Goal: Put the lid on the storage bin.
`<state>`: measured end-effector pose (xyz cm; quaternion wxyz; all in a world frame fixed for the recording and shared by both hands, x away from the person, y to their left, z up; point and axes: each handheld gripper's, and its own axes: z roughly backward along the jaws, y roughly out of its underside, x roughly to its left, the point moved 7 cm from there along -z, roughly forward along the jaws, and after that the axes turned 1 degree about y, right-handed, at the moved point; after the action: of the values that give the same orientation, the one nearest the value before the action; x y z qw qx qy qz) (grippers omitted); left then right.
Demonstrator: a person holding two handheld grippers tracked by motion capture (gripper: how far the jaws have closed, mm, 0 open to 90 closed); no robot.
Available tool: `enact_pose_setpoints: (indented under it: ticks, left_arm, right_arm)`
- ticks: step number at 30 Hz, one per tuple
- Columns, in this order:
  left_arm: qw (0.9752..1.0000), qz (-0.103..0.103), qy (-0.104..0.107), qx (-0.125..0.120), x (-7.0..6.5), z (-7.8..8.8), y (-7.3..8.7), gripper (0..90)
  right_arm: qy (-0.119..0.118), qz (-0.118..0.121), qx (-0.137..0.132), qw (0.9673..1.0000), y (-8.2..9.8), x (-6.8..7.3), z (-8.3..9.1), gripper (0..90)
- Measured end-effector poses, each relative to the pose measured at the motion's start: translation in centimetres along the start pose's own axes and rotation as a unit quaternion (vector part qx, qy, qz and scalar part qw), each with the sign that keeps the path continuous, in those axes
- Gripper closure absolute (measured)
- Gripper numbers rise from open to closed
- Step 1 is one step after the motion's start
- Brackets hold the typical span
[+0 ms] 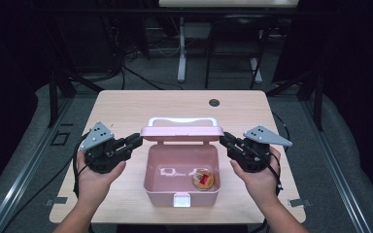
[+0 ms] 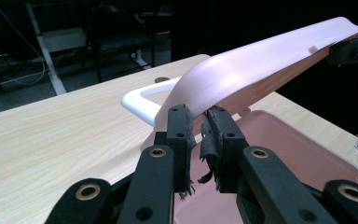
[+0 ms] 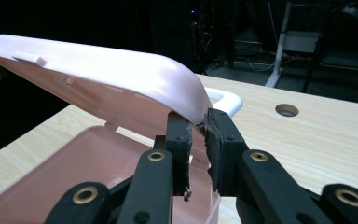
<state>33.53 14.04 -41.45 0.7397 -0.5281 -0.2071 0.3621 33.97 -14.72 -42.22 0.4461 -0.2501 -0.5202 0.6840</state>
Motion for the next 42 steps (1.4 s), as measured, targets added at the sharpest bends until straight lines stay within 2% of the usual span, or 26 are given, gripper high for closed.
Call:
enact_pose_setpoints:
  ticks: [11,20,29,42]
  left_arm:
    - [1.0,-0.002,0.005,0.004,-0.6,0.7,0.6,80.3]
    - [0.9999,-0.003,0.008,0.009,-1.0,1.1,1.1,80.5]
    - [0.9999,-0.005,0.01,0.013,-1.3,1.4,1.7,80.7]
    - [0.9997,-0.004,0.016,0.019,-1.8,1.9,2.9,80.8]
  right_arm:
    - [-0.014,-0.017,-0.003,0.9998,1.2,0.0,0.5,81.8]
    - [-0.02,-0.02,0.0,0.9996,2.2,0.1,1.3,83.9]
    - [-0.013,-0.024,0.003,0.9996,3.1,-0.5,1.8,87.7]
    - [0.008,-0.042,0.016,0.999,5.4,-2.2,1.6,90.0]
